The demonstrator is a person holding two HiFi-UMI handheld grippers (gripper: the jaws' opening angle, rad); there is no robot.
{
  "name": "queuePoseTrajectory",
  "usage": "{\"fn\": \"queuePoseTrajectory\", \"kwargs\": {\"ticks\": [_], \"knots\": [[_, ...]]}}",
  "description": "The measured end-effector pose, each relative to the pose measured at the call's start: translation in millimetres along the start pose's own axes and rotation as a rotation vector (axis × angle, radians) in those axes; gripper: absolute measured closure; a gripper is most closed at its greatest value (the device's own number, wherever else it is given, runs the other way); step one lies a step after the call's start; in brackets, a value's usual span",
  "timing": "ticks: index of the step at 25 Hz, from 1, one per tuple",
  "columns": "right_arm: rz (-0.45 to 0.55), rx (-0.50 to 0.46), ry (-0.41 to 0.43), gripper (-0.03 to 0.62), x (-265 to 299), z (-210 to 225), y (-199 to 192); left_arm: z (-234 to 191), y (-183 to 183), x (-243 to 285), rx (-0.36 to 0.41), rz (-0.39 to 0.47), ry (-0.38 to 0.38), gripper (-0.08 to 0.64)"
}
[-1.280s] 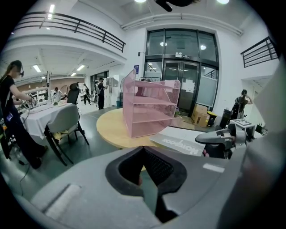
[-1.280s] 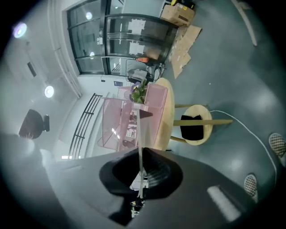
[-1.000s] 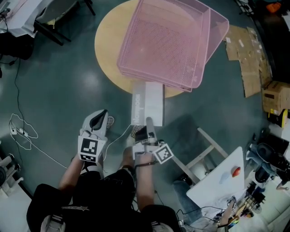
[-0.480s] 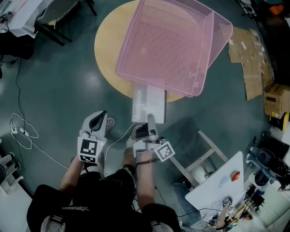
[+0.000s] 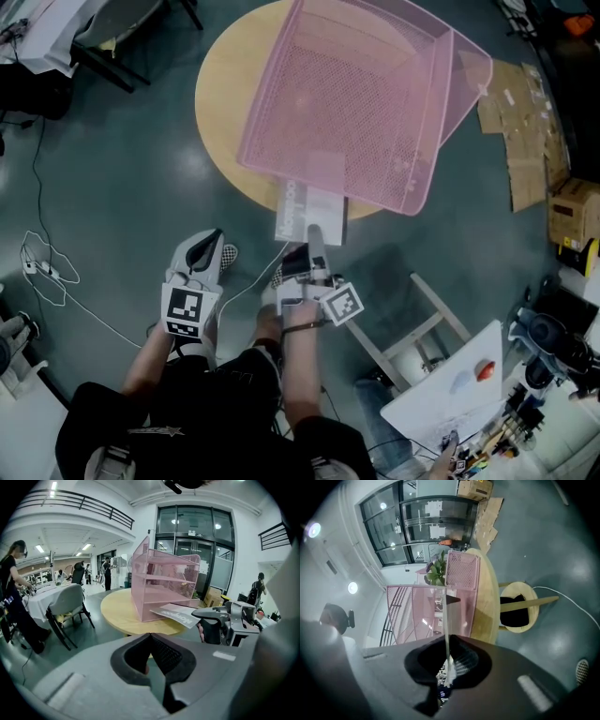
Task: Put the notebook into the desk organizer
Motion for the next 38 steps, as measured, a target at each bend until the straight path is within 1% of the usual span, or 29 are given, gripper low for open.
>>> {"fn": "queuePoseTrajectory", "kwargs": {"ticks": [9,17,28,32,38], "knots": [[0.005,0.019,-0.039,0.578,22,2,5,-8,1,5,-0.018,-0.01,0.011,0.55],[0.015,0.005,-0.074,0.578,43,1,11,-17,4,8,-0.033,-0.012,0.024,0.55],[0.036,0.005,-0.07,0.578,71,0,21,-27,2,7,-0.05,-0.017,0.046,0.55],[0.051,0.015,-0.094,0.578,78,1,24,-27,1,7,-0.054,-0.017,0.046,0.55],[0.069,0.01,-0.155,0.578,80,11,27,-31,2,5,-0.059,-0.018,0.048,0.551]]}}
Point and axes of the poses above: the fingertips, and each gripper's own axes: x forward along the fingers, z to its right, y out of its top, the point moved 3 cm from there along -x, backward along the fingers, and after that the axes turned 11 degrees about -y, right-handed, at the moved point
